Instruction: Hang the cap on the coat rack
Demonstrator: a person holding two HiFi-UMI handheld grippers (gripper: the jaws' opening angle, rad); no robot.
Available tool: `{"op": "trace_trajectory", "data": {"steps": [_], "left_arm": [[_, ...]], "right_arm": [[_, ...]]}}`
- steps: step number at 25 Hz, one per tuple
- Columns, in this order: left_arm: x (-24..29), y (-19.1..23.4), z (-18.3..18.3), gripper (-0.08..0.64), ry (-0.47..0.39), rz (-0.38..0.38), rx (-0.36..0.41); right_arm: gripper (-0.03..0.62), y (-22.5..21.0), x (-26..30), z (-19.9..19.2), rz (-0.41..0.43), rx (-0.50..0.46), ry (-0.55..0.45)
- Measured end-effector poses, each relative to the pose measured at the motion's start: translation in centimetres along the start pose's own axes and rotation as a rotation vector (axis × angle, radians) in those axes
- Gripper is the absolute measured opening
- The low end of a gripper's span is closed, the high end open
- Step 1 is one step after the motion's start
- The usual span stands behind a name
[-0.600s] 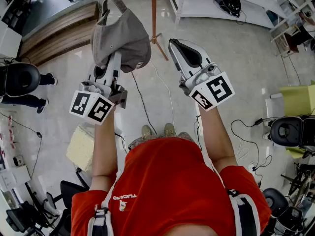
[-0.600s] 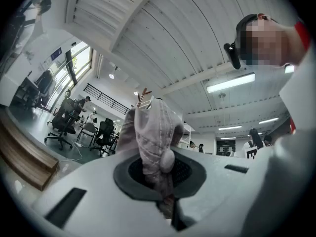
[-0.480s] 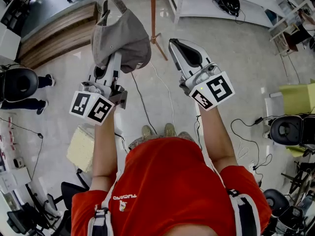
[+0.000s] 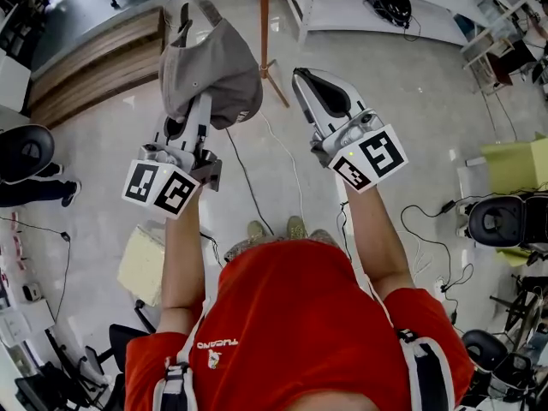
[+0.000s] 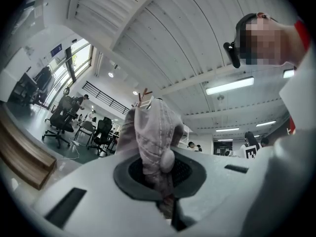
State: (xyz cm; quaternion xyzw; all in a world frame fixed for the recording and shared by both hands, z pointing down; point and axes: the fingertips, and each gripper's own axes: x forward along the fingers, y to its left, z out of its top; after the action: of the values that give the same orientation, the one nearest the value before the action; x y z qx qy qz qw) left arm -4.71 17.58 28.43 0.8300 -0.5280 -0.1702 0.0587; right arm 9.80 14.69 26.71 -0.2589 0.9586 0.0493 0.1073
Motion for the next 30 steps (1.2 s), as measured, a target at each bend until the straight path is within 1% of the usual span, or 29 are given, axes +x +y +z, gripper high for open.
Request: {"op": "trace_trajectory", "data": {"steps": [4, 10, 16, 19, 24, 27, 30], "left_arm": [[-1.0, 1.5, 0.7, 0.018, -0.009, 0.004, 0.0], [-2.9, 4.8, 2.3, 0.018, -0.027, 0.008, -0.004], [-3.3, 8.5, 2.9, 0.018, -0.03, 0.022, -0.019], [-2.7, 10.3, 3.2, 0.018, -0.029, 0.02, -0.021], [0.9, 13.2, 2.9, 0.018, -0.009, 0.017, -0.001], [4.6, 15.2, 2.4, 0.018, 0.015, 0.01, 0.024], [9.2, 17.7, 2.1, 0.018, 0.037, 0.014, 0.033]], "right_arm": [[0.023, 0.9, 1.2, -0.1, -0.003, 0.001, -0.001], [0.023, 2.4, 3.7, -0.6, -0.012, -0.005, 0.001], [0.023, 2.8, 5.8, -2.1, -0.015, -0.01, 0.039], [0.023, 2.4, 7.6, -2.2, -0.015, -0.018, 0.035], [0.023, -1.1, 10.8, -2.6, -0.017, -0.034, 0.001], [0.023, -4.9, 13.1, -3.2, -0.027, -0.02, -0.038], [0.023, -9.3, 15.4, -3.8, -0.033, -0.005, -0.055]]}}
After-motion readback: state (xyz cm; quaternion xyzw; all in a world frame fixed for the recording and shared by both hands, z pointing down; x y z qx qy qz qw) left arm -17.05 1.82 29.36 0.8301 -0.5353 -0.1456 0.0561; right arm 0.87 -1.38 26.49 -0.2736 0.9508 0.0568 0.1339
